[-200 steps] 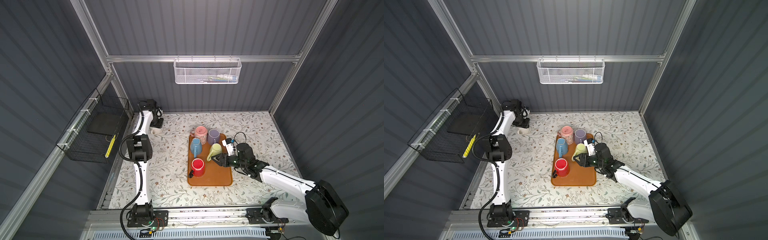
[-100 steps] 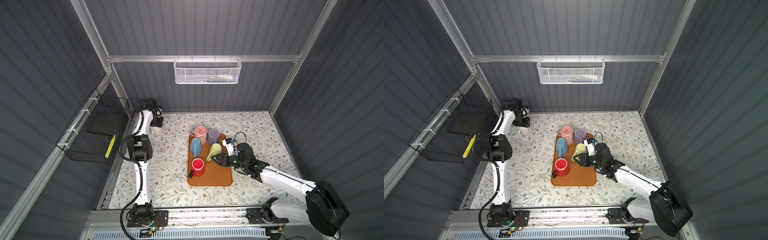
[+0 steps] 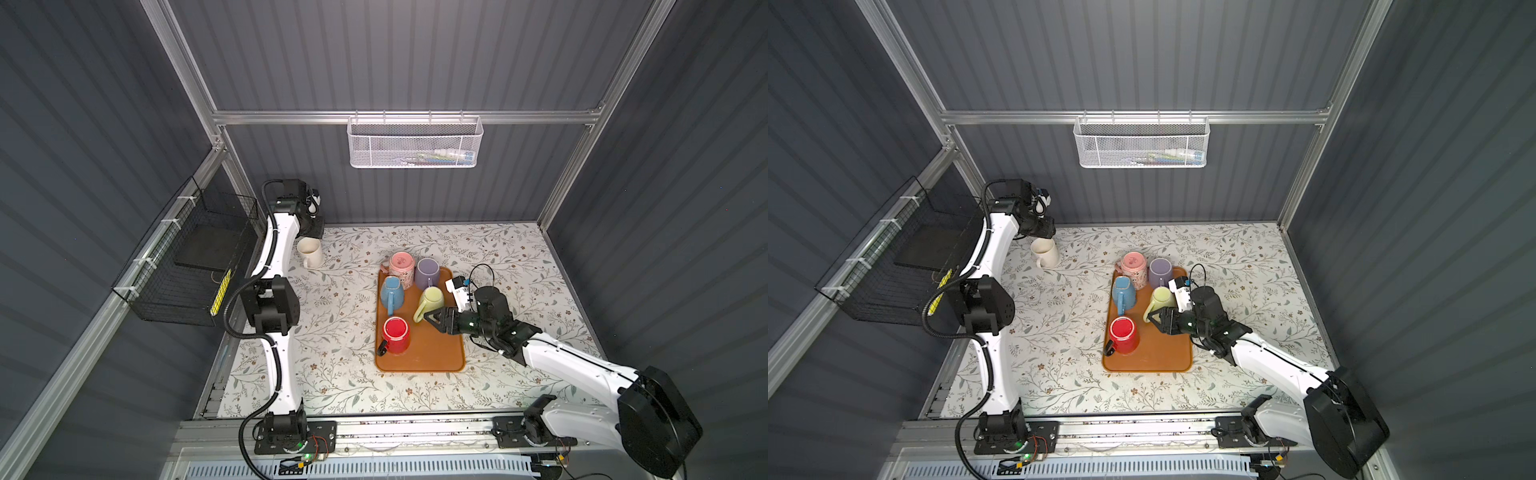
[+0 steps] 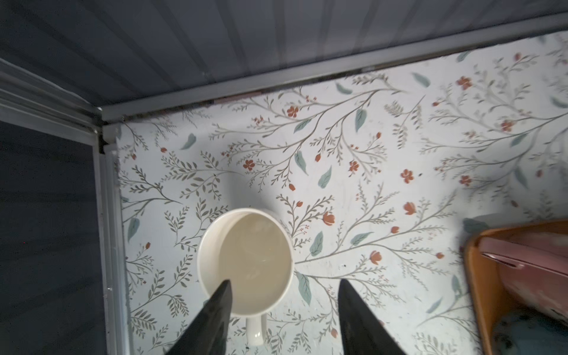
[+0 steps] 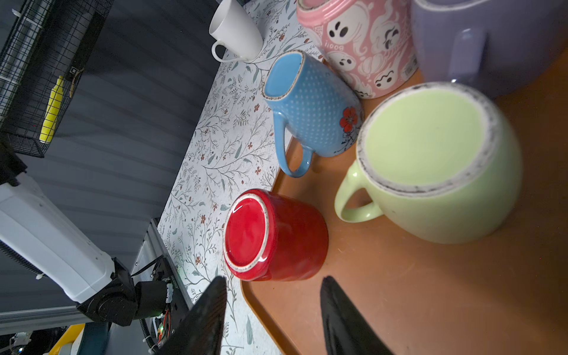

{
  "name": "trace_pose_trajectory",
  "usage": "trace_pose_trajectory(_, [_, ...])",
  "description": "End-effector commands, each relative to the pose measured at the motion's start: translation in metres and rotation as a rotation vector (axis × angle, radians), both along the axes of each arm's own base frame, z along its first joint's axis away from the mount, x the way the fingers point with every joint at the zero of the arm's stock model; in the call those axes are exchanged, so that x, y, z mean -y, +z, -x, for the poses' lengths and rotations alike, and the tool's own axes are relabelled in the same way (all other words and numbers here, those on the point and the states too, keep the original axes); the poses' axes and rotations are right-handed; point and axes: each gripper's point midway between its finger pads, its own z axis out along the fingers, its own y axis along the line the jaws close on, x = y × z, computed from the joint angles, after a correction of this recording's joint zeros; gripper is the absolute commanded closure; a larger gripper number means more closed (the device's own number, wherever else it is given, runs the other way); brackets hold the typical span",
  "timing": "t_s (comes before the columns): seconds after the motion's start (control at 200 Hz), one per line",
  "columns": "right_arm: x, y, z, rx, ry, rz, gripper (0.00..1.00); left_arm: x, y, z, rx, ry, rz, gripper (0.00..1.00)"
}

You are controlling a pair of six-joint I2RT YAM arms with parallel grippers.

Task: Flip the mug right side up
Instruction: 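Open the left gripper and lift it away from the white mug, then move the left gripper over the upside-down red mug on the tray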

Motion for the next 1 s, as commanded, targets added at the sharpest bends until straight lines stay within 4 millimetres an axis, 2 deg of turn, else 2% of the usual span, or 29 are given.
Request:
trace_pose_trajectory(0.0, [0.001, 0.012, -0.002, 0.038, -0.001, 0.01, 0.48, 0.022, 0.026, 0.021, 0.035, -0.05, -0.017, 0.44])
trace_pose_trajectory(0.06, [0.002, 0.013, -0.002, 0.048, -0.002, 0.014, 0.48, 0.034, 0.032, 0.034, 0.046, -0.073, -0.019, 0.44])
trace_pose_trajectory(0.215, [0.007, 0.016, -0.004, 0.078, -0.007, 0.059, 0.48, 0.083, 0.042, 0.081, 0.073, -0.175, -0.037, 0.44])
trace_pose_trajectory(0.405, [0.014, 0.029, -0.01, 0.12, -0.008, 0.107, 0.47, 0.111, 0.058, 0.153, 0.089, -0.215, 0.025, 0.44])
trace_pose_trajectory(0.505, [0.018, 0.033, -0.014, 0.134, -0.014, 0.113, 0.46, 0.121, 0.056, 0.191, 0.067, -0.245, 0.049, 0.43])
trace_pose_trajectory(0.62, [0.023, 0.036, -0.021, 0.14, -0.014, 0.125, 0.46, 0.131, 0.037, 0.226, -0.012, -0.277, 0.046, 0.44])
trace_pose_trajectory(0.705, [0.03, 0.039, -0.027, 0.152, -0.027, 0.154, 0.46, 0.146, 0.021, 0.25, -0.067, -0.327, 0.084, 0.44])
trace_pose_trajectory(0.72, [0.031, 0.039, -0.028, 0.153, -0.028, 0.158, 0.46, 0.146, 0.008, 0.257, -0.1, -0.334, 0.086, 0.44])
trace_pose_trajectory(0.775, [0.037, 0.043, -0.031, 0.159, -0.041, 0.174, 0.46, 0.151, -0.012, 0.28, -0.176, -0.378, 0.096, 0.44])
trace_pose_trajectory(0.856, [0.043, 0.047, -0.033, 0.171, -0.051, 0.188, 0.46, 0.151, -0.035, 0.301, -0.241, -0.376, 0.123, 0.44])
trace_pose_trajectory(0.876, [0.049, 0.057, -0.033, 0.205, -0.074, 0.187, 0.45, 0.153, -0.038, 0.305, -0.249, -0.377, 0.134, 0.44])
trace_pose_trajectory(0.996, [0.063, 0.062, -0.039, 0.226, -0.122, 0.207, 0.45, 0.161, -0.055, 0.32, -0.253, -0.367, 0.156, 0.44])
